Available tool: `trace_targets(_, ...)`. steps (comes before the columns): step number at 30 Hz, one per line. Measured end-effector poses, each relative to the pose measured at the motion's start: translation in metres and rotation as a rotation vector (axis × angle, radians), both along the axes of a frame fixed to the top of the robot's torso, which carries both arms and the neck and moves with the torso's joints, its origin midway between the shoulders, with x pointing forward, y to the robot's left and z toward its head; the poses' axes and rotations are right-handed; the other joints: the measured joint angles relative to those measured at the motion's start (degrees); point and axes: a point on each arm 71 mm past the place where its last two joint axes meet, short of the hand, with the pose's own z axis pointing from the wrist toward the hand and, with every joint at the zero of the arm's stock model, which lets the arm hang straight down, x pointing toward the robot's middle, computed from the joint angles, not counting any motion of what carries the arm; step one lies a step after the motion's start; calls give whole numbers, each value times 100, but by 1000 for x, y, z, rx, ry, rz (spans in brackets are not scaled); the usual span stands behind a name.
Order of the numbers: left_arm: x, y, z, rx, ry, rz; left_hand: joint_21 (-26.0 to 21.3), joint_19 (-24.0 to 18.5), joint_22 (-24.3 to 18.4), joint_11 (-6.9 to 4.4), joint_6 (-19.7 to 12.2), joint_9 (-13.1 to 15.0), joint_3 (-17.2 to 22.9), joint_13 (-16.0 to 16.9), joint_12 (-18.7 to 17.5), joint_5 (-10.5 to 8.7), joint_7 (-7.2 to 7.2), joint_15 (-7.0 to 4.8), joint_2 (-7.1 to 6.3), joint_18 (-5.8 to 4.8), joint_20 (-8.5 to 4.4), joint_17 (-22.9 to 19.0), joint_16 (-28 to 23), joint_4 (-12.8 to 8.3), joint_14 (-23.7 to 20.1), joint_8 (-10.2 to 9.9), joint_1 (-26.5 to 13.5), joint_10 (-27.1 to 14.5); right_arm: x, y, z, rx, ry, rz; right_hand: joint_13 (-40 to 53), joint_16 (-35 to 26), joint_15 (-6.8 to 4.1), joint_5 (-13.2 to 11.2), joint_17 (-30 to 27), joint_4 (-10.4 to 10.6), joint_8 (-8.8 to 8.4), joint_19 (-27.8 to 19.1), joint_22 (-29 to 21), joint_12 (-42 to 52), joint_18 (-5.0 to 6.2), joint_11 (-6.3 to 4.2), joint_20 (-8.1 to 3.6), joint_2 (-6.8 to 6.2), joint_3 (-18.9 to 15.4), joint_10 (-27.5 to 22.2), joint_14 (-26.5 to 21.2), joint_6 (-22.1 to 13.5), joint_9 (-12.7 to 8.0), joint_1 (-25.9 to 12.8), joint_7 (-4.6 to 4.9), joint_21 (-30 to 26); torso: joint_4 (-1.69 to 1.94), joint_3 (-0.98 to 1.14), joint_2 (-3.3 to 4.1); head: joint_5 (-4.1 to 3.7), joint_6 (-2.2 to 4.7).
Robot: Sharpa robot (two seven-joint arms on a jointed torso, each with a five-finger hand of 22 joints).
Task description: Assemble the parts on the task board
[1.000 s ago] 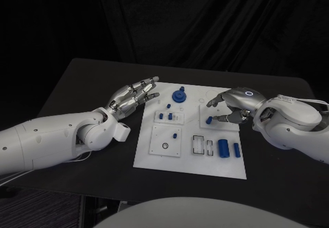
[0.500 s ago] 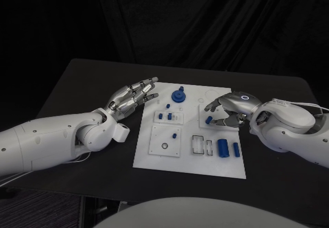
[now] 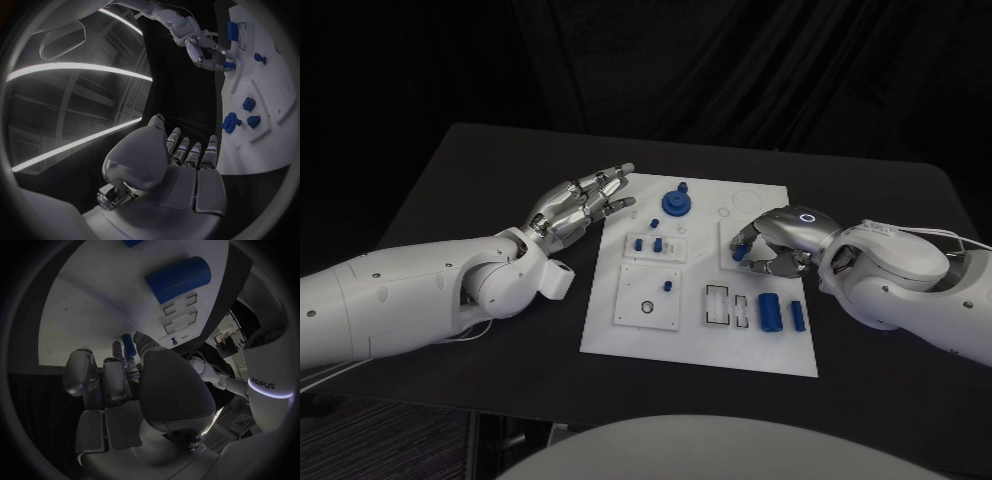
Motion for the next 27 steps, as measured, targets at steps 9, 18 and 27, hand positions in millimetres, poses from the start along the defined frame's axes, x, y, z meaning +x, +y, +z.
trace_targets(9,0,0,0,-1,1,-1,0,-14,-6,0,20,1,30,0,0,20,19,0,-2,1,14,0,0,-30,0,0,45,0,1,0,-2,3,-1,1,-70,71,-15,76,72,-38,136,62,-1,-56,0,-75,-1,57,274,371,65,359,98,191,31,182,15,1,1,-10,0)
trace_targets(18,0,-2,0,-3,2,-6,0,1,-5,-7,42,6,37,0,0,20,42,2,-2,0,42,0,0,-37,2,0,45,-6,1,2,1,33,-29,13,-132,195,-67,-129,189,-110,367,153,-1,-111,1,-193,-52,70,390,872,117,842,239,280,46,311,14,-1,2,-4,0)
trace_targets(27,-1,-1,-1,-3,3,-6,0,1,-5,-20,42,6,53,0,0,22,42,21,-2,0,42,0,0,-21,22,0,45,-20,-1,1,4,75,-68,9,-228,195,-97,-353,197,-140,430,153,-2,-256,1,-243,-52,104,338,1183,146,1032,238,246,135,311,10,-2,6,32,0)
